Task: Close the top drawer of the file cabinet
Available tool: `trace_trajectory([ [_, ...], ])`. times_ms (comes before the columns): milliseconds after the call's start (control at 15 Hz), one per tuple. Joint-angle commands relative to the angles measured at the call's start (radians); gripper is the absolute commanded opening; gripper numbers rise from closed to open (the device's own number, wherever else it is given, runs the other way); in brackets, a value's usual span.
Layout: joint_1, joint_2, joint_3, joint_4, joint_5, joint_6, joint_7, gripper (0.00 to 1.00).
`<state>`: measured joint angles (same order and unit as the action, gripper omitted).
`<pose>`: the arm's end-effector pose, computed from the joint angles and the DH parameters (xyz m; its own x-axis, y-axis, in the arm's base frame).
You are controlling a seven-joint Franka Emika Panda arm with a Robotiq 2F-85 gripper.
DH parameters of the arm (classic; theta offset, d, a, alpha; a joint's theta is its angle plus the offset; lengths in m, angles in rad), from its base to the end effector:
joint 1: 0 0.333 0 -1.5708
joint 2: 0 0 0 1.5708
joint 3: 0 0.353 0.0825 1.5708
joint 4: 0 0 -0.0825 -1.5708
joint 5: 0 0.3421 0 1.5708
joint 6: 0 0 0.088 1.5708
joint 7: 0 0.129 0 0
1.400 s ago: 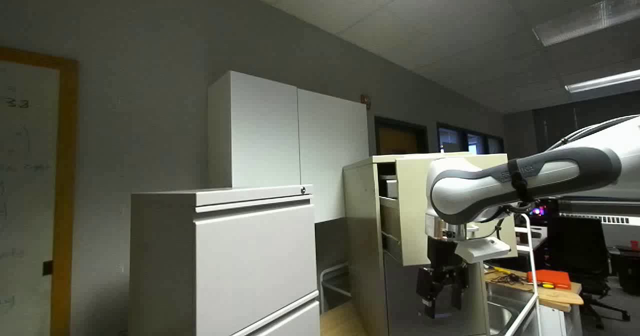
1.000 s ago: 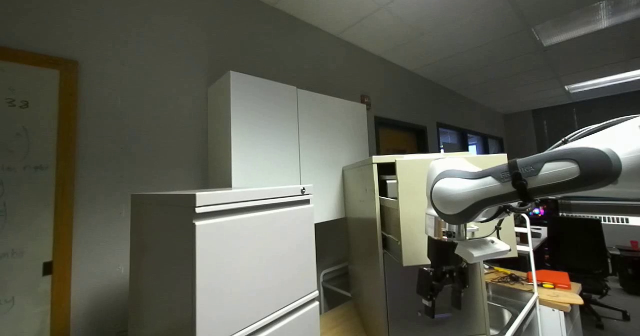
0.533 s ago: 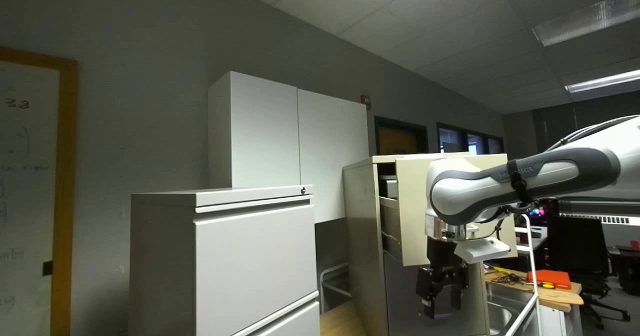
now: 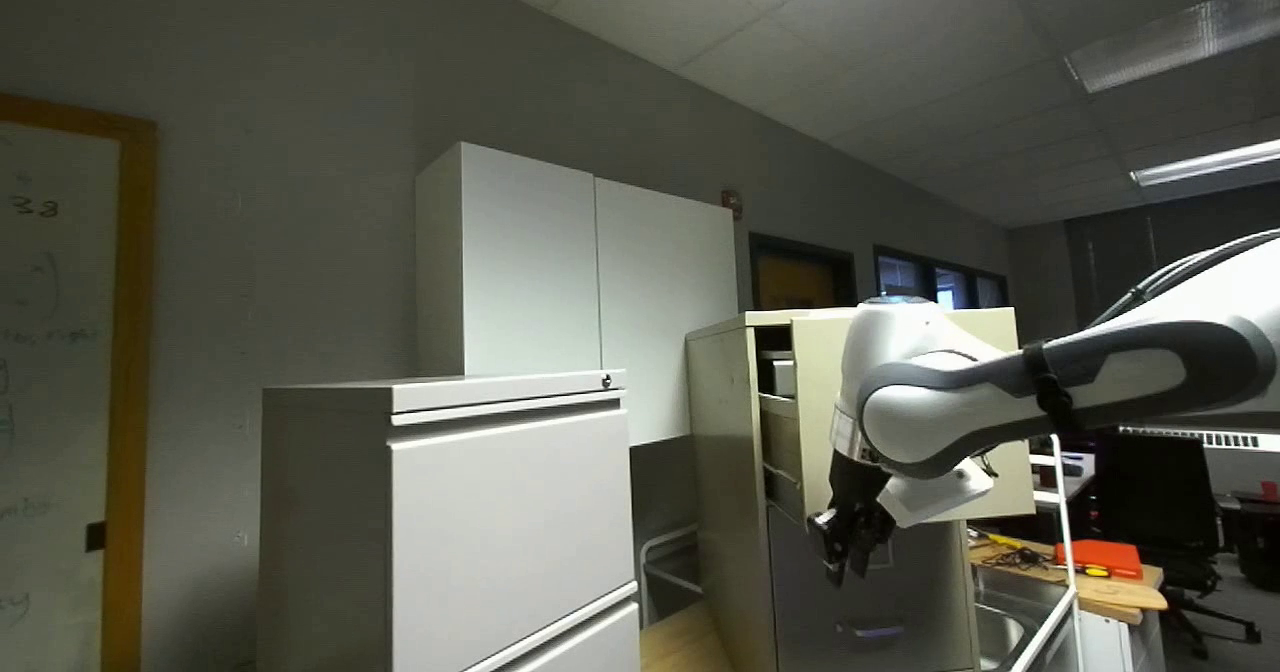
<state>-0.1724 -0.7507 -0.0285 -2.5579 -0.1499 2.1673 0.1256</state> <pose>0.2914 -0.0702 0.5581 0.9050 -0.2256 0.3607 -0.2715 -0.9590 0.0814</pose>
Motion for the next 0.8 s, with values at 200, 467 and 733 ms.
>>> trace_trajectory([
  [200, -0.099, -0.176, 0.099, -0.078, -0.126, 0.189, 0.167, 0.00],
  [467, -0.195, -0.266, 0.108, -0.108, -0.161, 0.300, 0.234, 0.00],
  [733, -0.314, -0.266, 0.122, -0.124, -0.171, 0.541, 0.270, 0.00],
])
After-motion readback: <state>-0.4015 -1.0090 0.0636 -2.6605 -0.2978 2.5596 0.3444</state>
